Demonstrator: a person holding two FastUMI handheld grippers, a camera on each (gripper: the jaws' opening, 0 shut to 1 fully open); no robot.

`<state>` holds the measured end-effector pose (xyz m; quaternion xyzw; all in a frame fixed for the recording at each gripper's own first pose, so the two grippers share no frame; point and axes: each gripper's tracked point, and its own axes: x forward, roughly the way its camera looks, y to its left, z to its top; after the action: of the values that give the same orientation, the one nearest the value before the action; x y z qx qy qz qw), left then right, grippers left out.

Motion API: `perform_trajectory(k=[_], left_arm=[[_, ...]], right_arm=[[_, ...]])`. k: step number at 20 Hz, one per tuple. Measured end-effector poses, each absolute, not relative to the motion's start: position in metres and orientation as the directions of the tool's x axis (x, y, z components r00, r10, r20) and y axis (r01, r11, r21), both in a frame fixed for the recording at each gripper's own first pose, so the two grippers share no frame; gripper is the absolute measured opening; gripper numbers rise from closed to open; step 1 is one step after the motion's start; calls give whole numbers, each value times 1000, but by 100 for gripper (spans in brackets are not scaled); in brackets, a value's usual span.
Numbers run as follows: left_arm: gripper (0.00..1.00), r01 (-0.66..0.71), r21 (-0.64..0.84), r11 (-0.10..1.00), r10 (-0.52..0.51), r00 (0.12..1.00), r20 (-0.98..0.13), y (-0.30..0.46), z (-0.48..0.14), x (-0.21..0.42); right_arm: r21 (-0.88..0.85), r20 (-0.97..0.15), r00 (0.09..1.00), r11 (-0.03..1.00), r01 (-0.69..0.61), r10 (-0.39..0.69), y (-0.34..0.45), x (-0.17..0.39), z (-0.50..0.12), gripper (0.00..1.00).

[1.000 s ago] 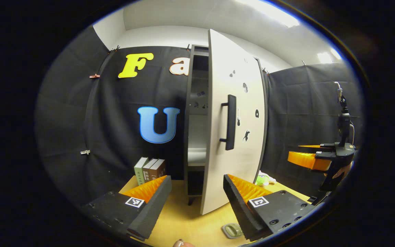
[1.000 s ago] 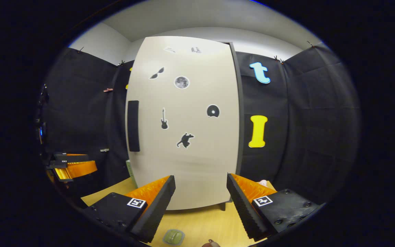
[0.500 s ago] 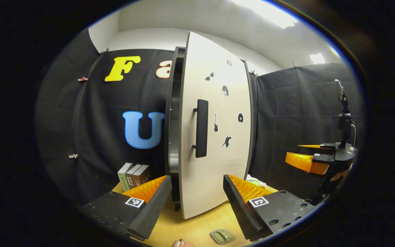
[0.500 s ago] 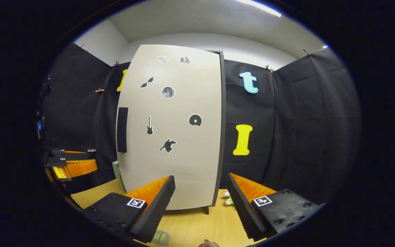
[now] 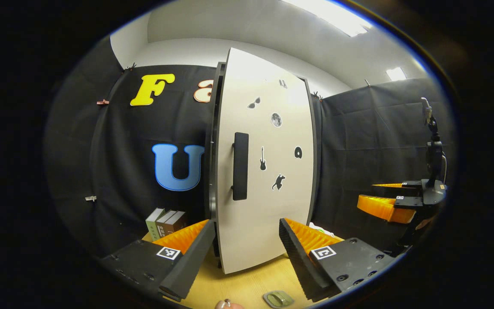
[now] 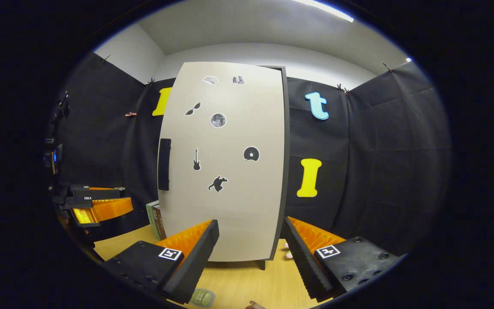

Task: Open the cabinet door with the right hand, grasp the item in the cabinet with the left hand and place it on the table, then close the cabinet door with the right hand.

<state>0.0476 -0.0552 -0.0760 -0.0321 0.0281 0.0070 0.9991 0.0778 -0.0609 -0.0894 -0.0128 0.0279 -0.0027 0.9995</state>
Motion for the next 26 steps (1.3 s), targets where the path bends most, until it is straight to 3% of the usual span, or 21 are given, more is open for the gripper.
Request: perform_trajectory(k=[6, 12, 26], left_arm=[[95, -5, -45, 999, 2, 998, -55, -51, -73, 47], [95, -9, -49, 999, 6, 998, -62, -48, -75, 45], [95, 5, -54, 999, -8, 998, -57, -59, -66, 53]], right_arm=[[42, -15, 998, 997, -64, 64, -42, 80, -80, 98], [-8, -16, 1000, 1000, -25, 25, -54, 78, -79, 97], [-41, -47, 997, 997, -66, 64, -41, 88, -72, 97]])
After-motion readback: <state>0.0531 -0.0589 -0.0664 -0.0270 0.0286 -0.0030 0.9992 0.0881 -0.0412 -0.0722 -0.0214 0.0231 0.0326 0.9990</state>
